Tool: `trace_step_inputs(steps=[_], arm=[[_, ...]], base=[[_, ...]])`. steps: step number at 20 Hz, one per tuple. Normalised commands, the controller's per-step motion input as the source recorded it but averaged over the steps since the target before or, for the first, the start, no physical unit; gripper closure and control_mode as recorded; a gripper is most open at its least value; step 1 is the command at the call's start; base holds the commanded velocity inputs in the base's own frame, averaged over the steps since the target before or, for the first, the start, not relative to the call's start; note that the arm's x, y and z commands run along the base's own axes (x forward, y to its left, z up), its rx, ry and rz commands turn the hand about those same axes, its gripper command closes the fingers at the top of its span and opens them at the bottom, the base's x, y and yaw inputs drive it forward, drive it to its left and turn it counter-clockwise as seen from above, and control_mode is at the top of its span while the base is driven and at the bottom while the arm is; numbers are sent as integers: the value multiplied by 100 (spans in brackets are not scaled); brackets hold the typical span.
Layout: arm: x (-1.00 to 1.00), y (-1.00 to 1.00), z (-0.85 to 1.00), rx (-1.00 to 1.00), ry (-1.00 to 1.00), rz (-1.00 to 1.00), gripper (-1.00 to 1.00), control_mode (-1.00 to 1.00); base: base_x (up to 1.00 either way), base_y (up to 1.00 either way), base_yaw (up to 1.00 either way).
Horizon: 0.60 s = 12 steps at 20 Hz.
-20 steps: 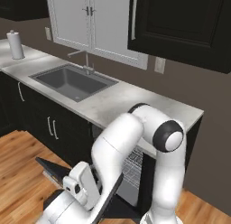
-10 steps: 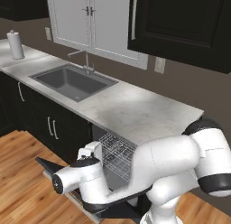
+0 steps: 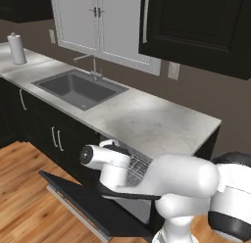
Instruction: Open the dishwasher door and pull out the top rack.
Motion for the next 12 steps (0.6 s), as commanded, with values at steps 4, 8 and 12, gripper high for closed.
trace_step_inputs(steps=[4,8,12], arm=[[17,8,-52,-28,33,0,-100,-100],[12,0,-4,-24,24,0,-100,-100],[19,1,-2,-33,25,0,-100,-100]], base=[[0,0,0],[0,0,0],[0,0,0]])
